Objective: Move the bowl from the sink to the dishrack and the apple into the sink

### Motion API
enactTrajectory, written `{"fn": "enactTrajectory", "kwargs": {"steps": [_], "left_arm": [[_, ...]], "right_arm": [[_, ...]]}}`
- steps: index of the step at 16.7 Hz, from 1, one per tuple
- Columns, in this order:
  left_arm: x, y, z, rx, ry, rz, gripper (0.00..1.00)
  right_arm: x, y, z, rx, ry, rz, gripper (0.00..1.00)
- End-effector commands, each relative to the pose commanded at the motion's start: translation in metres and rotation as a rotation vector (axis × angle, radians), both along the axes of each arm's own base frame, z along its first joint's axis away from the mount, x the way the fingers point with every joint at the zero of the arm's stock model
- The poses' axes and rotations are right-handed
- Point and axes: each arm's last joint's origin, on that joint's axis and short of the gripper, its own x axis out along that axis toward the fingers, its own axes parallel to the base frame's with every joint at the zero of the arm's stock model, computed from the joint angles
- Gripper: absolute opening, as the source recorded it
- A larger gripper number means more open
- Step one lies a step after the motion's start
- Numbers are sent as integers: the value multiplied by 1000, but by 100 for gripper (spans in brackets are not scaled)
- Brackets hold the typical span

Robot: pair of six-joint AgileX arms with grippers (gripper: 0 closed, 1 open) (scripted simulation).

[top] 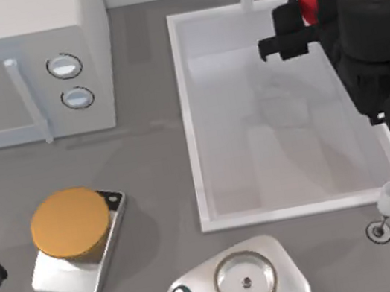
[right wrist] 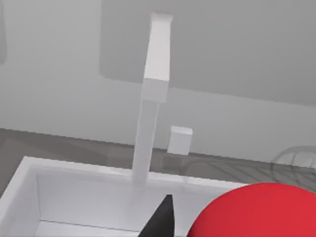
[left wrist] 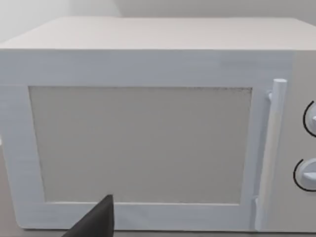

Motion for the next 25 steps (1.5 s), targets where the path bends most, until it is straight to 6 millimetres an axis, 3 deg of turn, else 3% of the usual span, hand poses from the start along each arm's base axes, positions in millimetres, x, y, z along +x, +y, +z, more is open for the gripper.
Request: {"fn": "enactTrajectory", "kwargs": {"steps": [6,14,18,25], "left_arm": [[0,0,0,0,0,0,100],[0,0,0,0,0,0,100],[0,0,0,0,0,0,100],[0,0,0,0,0,0,100]], "right_arm": [[-28,15,0,128,-165,-22,0],[-27,17,-7,137,-168,-20,0],[-25,25,-37,153,-171,-2,0],[-28,28,-117,149,-168,8,0]]}}
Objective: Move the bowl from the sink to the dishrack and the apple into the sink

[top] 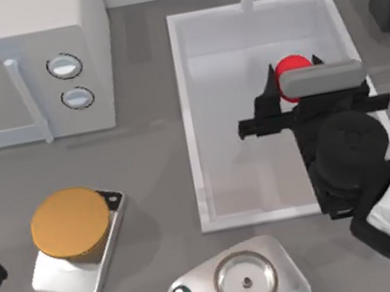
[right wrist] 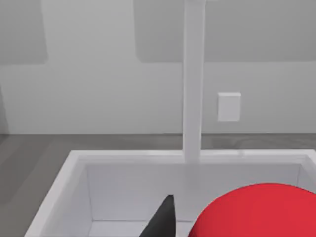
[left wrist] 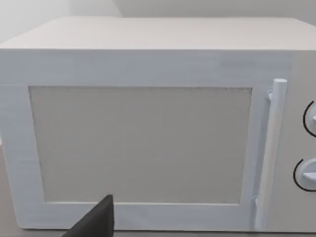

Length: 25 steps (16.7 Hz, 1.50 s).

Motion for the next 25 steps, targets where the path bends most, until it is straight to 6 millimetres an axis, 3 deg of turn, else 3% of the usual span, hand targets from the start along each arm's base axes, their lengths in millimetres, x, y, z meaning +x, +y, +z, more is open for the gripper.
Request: {"fn": "enactTrajectory", "kwargs": {"steps": [4,9,22,25], "left_arm": [[0,0,0,0,0,0,100],[0,0,0,0,0,0,100],[0,0,0,0,0,0,100],[0,0,0,0,0,0,100]], "right_arm": [[-2,-10,-30,-11,0,-25,0],[-1,-12,-33,-13,1,-33,0],[-1,-12,-33,-13,1,-33,98],[-1,-12,-33,-13,1,-33,100]]}}
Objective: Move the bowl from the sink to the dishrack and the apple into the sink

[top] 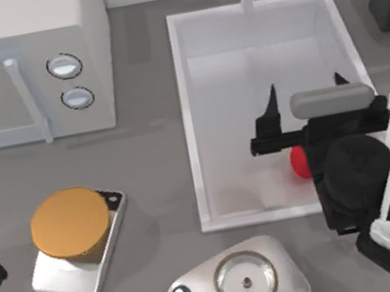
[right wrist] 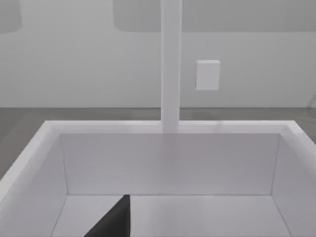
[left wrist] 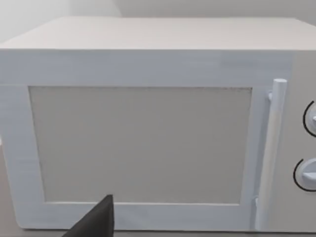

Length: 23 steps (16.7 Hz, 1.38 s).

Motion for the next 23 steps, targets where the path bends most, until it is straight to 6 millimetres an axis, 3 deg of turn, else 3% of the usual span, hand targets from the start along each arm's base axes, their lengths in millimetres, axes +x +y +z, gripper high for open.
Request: {"fn": "enactTrajectory", "kwargs": {"steps": [8,10,13,18,21,23], "left_arm": [[0,0,0,0,0,0,100],[0,0,0,0,0,0,100],[0,0,0,0,0,0,100],[0,0,0,0,0,0,100],[0,0,0,0,0,0,100],[0,0,0,0,0,0,100]], "right_arm": [[0,1,3,4,-6,8,100],[1,3,16,17,-26,32,100],[4,-3,53,41,-72,67,100],[-8,-51,135,53,-150,87,100],[-36,-94,170,38,-168,80,100],[-62,-120,181,23,-166,69,100]]}}
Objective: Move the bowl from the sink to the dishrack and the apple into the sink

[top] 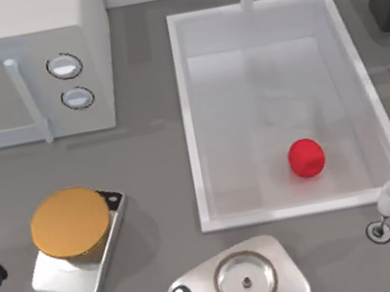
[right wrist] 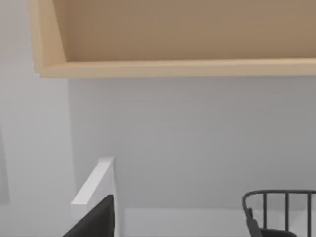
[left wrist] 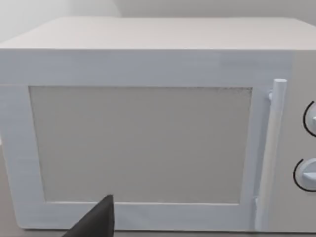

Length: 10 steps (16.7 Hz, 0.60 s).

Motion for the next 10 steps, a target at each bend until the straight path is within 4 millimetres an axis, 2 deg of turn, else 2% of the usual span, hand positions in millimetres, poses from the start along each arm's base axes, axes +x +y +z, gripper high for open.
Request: {"fn": "enactTrajectory", "kwargs": {"steps": [2,5,7,10], "left_arm": [[0,0,0,0,0,0,100],[0,0,0,0,0,0,100],[0,0,0,0,0,0,100],[0,0,0,0,0,0,100]], "right_arm": [[-27,-22,1,-12,9,-15,100],[-64,-45,-14,-24,33,-36,100],[-82,-54,-30,-28,58,-46,100],[-96,-61,-56,-29,109,-57,100]]}}
